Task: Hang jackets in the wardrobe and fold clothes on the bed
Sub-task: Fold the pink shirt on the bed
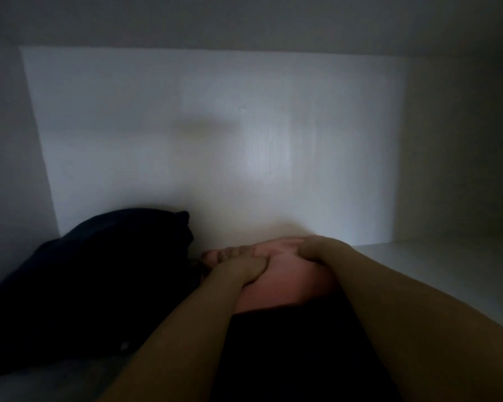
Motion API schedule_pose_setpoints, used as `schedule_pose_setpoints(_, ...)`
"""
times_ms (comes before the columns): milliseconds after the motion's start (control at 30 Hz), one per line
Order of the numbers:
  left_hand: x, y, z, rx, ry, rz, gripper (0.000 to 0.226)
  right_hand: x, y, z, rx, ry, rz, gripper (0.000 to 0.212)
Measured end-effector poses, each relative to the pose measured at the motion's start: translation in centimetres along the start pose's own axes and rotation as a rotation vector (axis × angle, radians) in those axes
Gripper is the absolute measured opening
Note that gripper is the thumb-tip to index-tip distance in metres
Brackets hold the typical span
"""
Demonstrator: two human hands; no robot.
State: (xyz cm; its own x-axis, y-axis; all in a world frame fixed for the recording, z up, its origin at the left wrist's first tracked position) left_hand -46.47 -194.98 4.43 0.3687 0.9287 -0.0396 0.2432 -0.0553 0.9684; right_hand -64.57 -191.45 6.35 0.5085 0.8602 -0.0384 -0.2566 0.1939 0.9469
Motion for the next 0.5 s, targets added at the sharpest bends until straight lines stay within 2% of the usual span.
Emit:
schedule_pose_setpoints(100,1.5,3.7,-0.6,-0.148,-0.045,-0.103,0.062,3.7,4.3,0.2,0.009,0.032,-0.087,0.045)
schedule_pose_setpoints(233,6.1,8.9,-3.8,-0.059,-0.116,-0.310,0.060,10.6,10.8,-2.0,-0.084,0.005,-0.295,0.019)
schedule_pose_setpoints(367,12.7,11.2,-10.3,-0.082,-0.290,-0.456,0.055,19.1,16.2,-6.2,-0.077,0.011,-0.410,0.052)
schedule_pose_setpoints(500,20.0,12.3,-18.1,-0.075,-0.483,-0.531,0.052,27.4,20.7,-12.1,-0.079,-0.017,-0.484,0.056)
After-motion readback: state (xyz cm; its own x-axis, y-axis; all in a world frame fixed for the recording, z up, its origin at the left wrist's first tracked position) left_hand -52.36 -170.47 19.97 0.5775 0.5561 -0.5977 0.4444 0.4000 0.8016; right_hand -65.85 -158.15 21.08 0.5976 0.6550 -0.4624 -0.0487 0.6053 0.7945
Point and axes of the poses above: each hand's wrist, its own x-axis away from the middle knuckle, its own y-axis out of the back of the hand, z = x × y, the point moved 6 cm from there along -x, towards the middle knuckle, and after that the axes turned 6 degrees about -z, right-handed, at the moved point
